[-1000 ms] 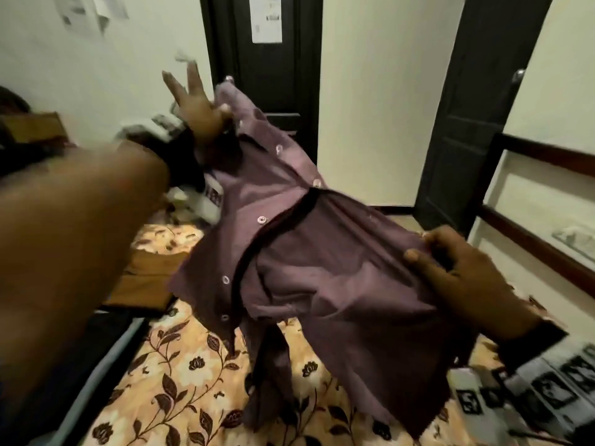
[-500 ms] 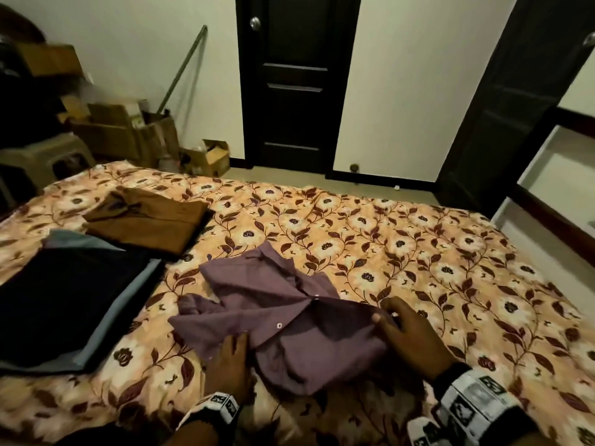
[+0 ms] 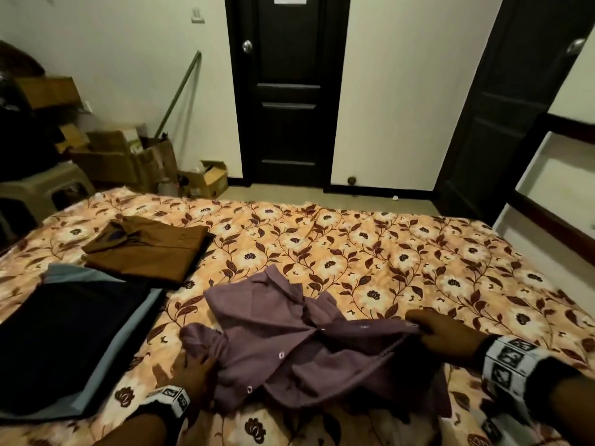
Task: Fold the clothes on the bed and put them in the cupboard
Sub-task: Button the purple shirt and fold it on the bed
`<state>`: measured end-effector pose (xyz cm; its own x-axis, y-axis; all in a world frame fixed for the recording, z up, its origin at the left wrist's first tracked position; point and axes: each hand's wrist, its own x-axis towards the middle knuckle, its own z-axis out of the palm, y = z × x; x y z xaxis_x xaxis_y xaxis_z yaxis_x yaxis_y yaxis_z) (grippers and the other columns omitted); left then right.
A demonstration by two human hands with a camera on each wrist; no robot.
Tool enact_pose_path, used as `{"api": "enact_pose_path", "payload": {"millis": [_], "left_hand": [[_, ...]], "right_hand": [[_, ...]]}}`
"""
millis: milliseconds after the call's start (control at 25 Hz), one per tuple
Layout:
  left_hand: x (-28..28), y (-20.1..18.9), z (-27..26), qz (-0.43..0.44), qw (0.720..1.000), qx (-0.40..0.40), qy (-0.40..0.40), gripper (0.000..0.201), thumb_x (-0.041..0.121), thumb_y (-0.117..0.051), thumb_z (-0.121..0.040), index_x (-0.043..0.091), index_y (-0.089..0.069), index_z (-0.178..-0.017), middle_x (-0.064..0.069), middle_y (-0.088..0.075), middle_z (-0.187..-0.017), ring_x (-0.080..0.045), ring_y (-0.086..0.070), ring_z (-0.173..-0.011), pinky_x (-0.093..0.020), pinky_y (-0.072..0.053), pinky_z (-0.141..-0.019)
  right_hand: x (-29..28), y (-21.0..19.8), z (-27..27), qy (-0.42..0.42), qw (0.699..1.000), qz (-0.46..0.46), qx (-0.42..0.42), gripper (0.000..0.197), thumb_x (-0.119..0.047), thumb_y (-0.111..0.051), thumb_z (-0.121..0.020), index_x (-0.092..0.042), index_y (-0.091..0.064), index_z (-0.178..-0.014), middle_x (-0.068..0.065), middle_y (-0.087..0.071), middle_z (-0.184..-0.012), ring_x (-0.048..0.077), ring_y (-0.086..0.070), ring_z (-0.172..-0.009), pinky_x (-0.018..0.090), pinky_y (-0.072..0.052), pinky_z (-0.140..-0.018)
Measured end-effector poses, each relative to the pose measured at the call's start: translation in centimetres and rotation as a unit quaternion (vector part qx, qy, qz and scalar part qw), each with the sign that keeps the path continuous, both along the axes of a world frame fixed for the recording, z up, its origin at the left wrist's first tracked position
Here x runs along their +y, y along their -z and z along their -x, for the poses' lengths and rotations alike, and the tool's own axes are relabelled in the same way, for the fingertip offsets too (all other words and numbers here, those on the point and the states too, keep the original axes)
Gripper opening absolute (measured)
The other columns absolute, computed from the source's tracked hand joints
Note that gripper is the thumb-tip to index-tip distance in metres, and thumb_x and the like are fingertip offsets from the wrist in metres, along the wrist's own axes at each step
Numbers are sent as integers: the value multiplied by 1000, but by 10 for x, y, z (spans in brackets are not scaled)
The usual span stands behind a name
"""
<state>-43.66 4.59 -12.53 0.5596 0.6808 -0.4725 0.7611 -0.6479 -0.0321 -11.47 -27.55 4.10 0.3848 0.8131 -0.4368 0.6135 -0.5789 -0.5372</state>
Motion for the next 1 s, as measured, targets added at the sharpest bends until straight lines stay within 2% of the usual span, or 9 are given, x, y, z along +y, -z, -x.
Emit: {"api": "enact_pose_path", "payload": {"millis": [120,240,360,480,640,720,800,880,1000], "left_hand": [[26,-60,-28,57,988,-134,59,55,54,-46,-85,24,-51,-132,-11,-51,-142,-23,-48,-128,-37,-28,-111],[121,-191,-75,-62,896,-431,-91,18,23,-49,-97,25,-55,-113,-20,-62,-123,-34,-59,-105,-38,-45,-96],[190,-343,-94,-187,784,-568,-168,30,24,-52,-93,13,-61,-119,-19,-63,-120,-40,-58,-109,-42,-44,-93],[185,-421,-108,-210,796,-560,-97,21,24,-60,-94,7,-68,-105,-20,-67,-108,-39,-61,-103,-38,-43,-84],[103,-397,-90,0,840,-542,-39,50,63,-69,-71,19,-71,-96,-9,-72,-100,-24,-66,-96,-36,-50,-89],[40,-345,-72,113,940,-312,82,62,76,-70,-53,37,-64,-101,16,-69,-95,4,-63,-86,-18,-48,-84],[-6,-293,-60,157,968,-119,156,34,52,-77,-72,45,-62,-101,25,-65,-93,18,-57,-73,-5,-43,-72],[-25,-261,-42,220,937,-255,89,19,15,-68,-89,34,-71,-91,13,-73,-86,5,-65,-76,-9,-46,-66],[-49,-229,-23,205,776,-562,-197,25,6,-55,-96,14,-72,-81,-3,-72,-78,-24,-65,-85,-25,-51,-73]], "right_hand": [[24,-47,-7,-81,983,60,152,44,-3,-67,-83,-6,-54,-125,21,-58,-127,31,-62,-109,39,-50,-92],[80,-131,-55,-18,993,14,-120,20,-19,-65,-81,-13,-69,-99,10,-69,-109,25,-64,-98,36,-47,-86],[121,-236,-115,215,855,-296,-368,11,-4,-61,-76,-9,-68,-83,19,-68,-99,37,-62,-94,32,-45,-79],[131,-278,-138,262,836,-287,-388,17,1,-54,-80,-10,-61,-91,20,-64,-104,37,-60,-98,32,-44,-80],[103,-237,-132,184,876,-96,-435,19,-25,-60,-81,-19,-52,-97,11,-63,-101,31,-61,-92,31,-45,-76],[77,-185,-119,75,878,99,-462,29,-35,-61,-82,-23,-58,-108,6,-64,-105,26,-62,-96,30,-48,-81],[54,-149,-95,-24,876,215,-430,22,-29,-54,-91,-19,-64,-107,2,-60,-101,19,-58,-92,26,-44,-80],[30,-133,-72,-24,928,122,-351,4,-27,-60,-90,-25,-62,-93,0,-58,-100,19,-56,-91,29,-44,-81],[-8,-117,-46,136,969,-147,-142,26,0,-70,-78,-14,-59,-97,18,-63,-100,26,-59,-80,36,-48,-71]]}}
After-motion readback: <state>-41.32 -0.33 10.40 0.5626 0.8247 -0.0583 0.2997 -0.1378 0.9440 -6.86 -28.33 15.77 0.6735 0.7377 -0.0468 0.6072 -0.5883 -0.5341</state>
